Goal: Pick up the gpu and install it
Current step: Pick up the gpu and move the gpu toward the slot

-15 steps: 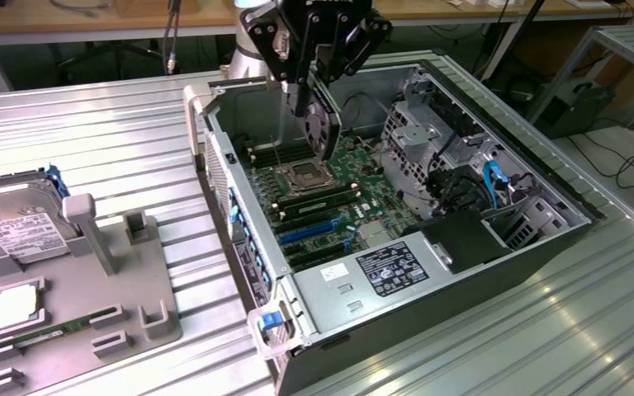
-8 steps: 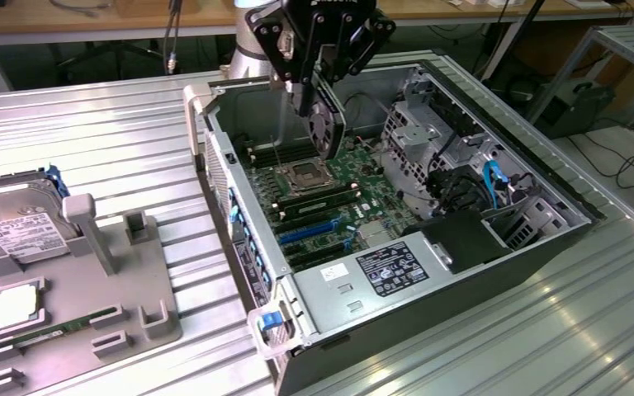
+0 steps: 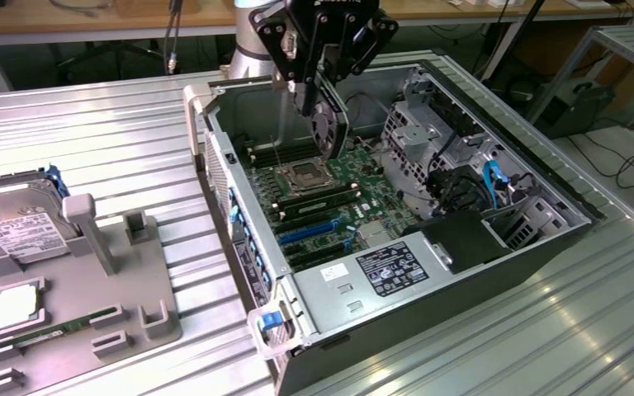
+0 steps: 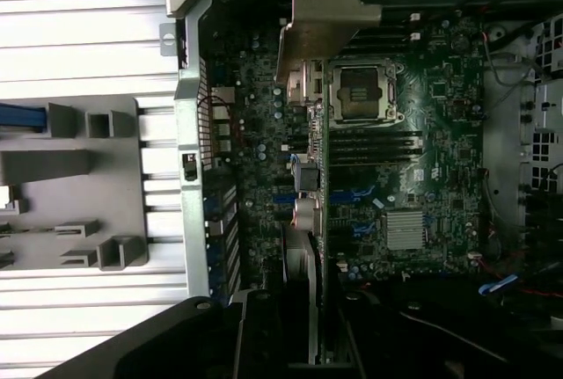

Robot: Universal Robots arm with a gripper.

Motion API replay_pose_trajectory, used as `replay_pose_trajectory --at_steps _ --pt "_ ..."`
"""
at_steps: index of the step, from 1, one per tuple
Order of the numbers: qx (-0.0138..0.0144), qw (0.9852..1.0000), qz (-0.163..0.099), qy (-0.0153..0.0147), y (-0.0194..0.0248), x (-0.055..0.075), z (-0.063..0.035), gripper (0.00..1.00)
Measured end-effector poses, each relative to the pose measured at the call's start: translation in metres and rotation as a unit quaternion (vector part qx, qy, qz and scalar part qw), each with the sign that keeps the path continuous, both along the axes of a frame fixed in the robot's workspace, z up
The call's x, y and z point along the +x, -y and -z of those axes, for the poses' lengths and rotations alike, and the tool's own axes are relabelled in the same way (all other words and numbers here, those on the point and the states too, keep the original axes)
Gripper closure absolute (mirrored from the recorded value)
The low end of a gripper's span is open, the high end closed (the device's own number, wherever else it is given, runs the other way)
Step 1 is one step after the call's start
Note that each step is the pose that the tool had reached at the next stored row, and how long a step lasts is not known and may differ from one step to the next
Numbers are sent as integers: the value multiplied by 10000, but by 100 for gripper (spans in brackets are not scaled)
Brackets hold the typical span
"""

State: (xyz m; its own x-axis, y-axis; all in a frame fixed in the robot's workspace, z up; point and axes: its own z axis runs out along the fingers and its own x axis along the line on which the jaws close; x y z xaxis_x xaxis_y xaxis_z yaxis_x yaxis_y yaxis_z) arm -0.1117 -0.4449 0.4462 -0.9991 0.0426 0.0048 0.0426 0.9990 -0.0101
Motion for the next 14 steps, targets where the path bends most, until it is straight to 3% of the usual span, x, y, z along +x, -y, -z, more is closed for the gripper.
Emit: replay_pose_trajectory --at_steps 14 --pt "0 10000 0 22 0 29 4 72"
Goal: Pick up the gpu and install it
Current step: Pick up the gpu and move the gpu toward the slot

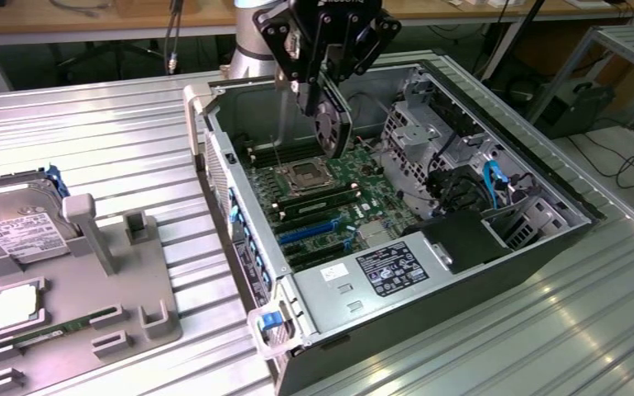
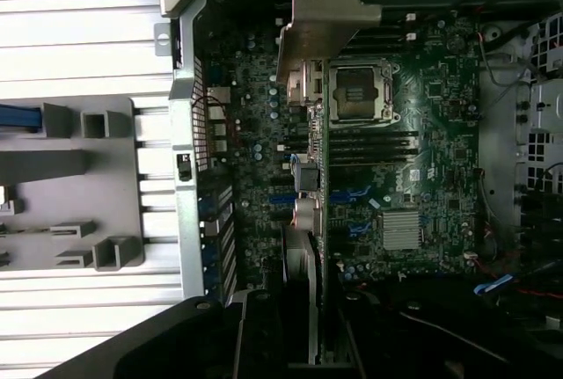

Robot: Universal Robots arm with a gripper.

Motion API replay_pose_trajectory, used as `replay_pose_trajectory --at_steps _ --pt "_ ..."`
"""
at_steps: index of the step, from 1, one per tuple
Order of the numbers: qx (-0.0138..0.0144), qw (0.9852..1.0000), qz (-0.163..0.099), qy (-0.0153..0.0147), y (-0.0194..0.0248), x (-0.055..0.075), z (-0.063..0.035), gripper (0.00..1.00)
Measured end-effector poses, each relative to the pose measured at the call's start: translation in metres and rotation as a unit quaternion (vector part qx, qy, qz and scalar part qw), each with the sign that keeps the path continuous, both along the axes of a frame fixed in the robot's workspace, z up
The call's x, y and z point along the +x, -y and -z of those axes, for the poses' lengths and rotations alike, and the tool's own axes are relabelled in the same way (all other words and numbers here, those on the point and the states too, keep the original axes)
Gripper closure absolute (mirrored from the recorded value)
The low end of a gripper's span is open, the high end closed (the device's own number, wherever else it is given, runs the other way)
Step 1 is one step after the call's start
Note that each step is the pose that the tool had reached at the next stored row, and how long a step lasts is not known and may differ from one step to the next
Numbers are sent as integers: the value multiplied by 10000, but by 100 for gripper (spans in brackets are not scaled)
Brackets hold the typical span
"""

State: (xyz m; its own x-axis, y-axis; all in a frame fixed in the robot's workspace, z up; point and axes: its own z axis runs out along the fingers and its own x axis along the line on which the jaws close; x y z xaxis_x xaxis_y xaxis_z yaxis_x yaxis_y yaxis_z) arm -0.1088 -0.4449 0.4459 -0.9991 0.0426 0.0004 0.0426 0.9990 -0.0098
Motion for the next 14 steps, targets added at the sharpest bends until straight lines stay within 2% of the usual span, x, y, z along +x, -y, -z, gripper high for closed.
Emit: replay_pose_trajectory --at_steps 14 --pt "0 10000 -1 19 0 29 4 72"
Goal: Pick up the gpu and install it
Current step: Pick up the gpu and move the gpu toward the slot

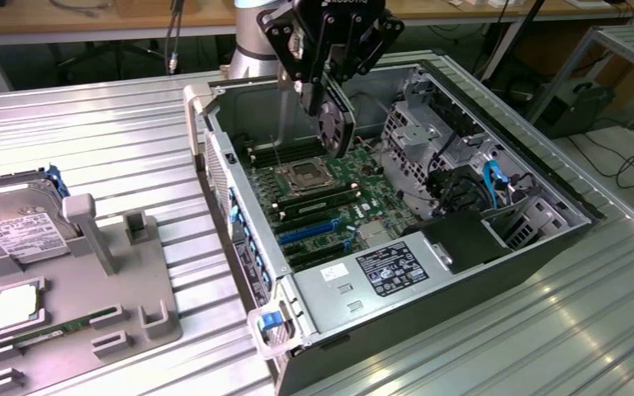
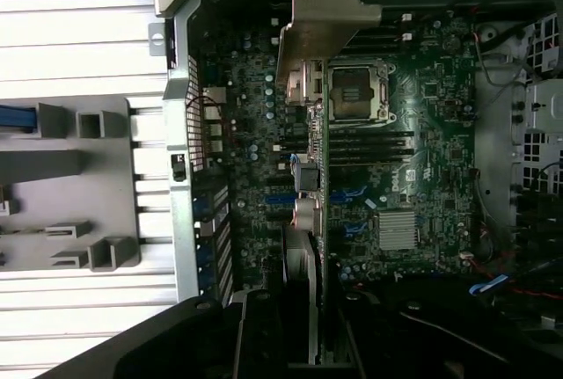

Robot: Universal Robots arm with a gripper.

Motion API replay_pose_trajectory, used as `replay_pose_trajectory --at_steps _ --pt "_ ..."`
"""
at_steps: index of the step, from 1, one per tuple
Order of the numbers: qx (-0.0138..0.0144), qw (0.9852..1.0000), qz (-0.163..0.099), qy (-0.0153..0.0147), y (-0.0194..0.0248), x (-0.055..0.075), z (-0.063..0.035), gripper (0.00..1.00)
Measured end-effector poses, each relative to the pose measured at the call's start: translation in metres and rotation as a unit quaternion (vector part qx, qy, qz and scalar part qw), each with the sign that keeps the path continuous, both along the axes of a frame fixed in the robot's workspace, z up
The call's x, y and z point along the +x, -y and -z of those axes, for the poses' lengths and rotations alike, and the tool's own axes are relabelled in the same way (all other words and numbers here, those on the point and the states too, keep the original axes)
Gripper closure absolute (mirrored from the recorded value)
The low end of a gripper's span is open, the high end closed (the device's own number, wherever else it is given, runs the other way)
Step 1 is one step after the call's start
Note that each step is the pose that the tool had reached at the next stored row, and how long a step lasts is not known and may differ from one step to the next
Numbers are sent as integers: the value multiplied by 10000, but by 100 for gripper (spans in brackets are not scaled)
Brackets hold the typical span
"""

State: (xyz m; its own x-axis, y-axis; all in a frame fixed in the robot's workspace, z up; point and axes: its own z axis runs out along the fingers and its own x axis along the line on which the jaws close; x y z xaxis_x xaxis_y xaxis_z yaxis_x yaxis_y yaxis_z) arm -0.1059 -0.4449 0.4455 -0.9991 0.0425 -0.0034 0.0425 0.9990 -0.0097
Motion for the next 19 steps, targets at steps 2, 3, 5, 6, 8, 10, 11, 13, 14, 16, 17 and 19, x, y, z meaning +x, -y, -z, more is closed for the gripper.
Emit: replay_pose_trajectory --at_steps 2,3,5,6,8,10,11,13,14,16,17,19 --pt "0 10000 0 1 0 6 0 72" --pt "0 10000 0 2 0 10 0 72" --pt "0 10000 0 2 0 20 1 72" --pt "0 10000 0 2 0 26 1 72" --pt "0 10000 0 3 0 37 2 72" --pt "0 10000 0 3 0 50 2 72" --pt "0 10000 0 3 0 56 3 72" --pt "0 10000 0 3 0 71 3 72" --pt "0 10000 0 3 0 81 4 72" --pt "0 10000 1 3 0 114 4 72" --pt "0 10000 1 3 0 130 4 72" --pt "0 10000 1 3 0 172 5 72"
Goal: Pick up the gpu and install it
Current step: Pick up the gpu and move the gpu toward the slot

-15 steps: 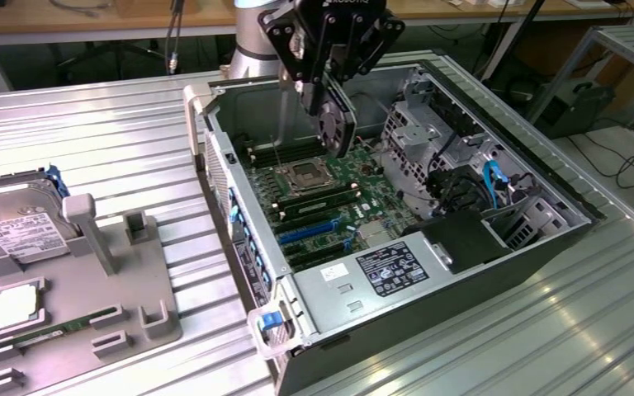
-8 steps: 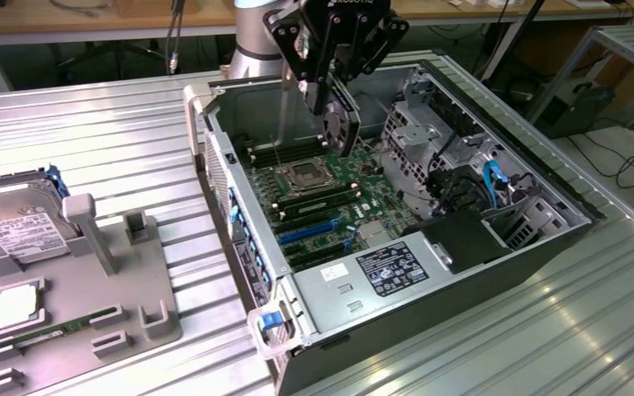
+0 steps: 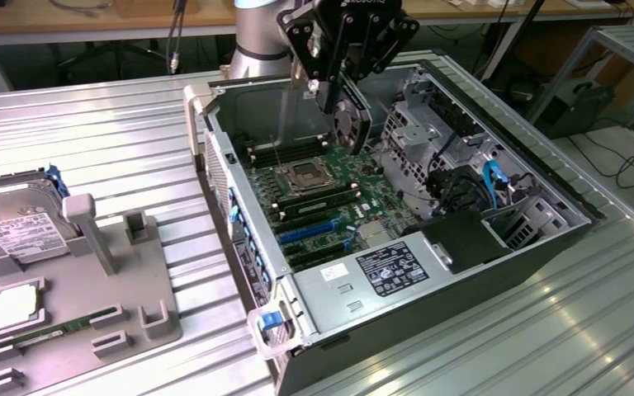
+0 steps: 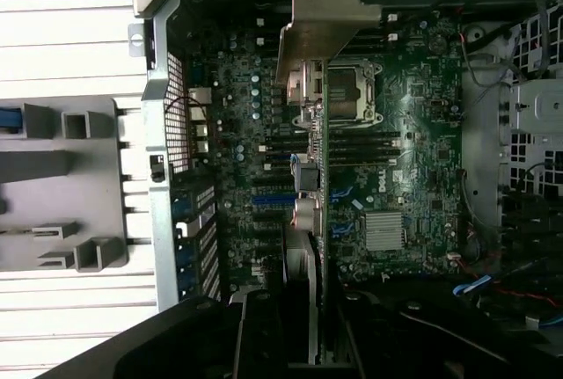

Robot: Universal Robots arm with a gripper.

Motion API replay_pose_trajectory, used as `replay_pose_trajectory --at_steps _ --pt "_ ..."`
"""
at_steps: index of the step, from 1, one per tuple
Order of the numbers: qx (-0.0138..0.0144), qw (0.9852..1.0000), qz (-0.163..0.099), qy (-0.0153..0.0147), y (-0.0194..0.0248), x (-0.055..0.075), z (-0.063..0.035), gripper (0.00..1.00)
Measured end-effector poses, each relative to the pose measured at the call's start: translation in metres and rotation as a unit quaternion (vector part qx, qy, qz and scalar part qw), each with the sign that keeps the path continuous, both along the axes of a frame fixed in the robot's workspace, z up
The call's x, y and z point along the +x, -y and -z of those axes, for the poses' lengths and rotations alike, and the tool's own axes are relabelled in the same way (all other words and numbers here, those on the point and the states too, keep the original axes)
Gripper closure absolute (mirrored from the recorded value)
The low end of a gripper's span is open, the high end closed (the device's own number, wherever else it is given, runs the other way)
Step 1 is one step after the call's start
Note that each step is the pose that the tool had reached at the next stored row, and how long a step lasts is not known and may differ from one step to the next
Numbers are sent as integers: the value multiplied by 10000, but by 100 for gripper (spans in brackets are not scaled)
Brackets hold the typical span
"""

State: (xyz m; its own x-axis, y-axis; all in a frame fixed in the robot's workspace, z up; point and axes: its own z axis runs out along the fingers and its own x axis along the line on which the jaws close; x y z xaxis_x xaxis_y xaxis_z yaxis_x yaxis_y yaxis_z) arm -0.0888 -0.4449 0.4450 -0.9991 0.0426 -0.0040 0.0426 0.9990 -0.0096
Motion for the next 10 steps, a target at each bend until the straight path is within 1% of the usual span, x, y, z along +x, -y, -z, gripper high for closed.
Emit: replay_pose_trajectory --at_steps 10 --pt "0 10000 0 0 0 150 2 72"
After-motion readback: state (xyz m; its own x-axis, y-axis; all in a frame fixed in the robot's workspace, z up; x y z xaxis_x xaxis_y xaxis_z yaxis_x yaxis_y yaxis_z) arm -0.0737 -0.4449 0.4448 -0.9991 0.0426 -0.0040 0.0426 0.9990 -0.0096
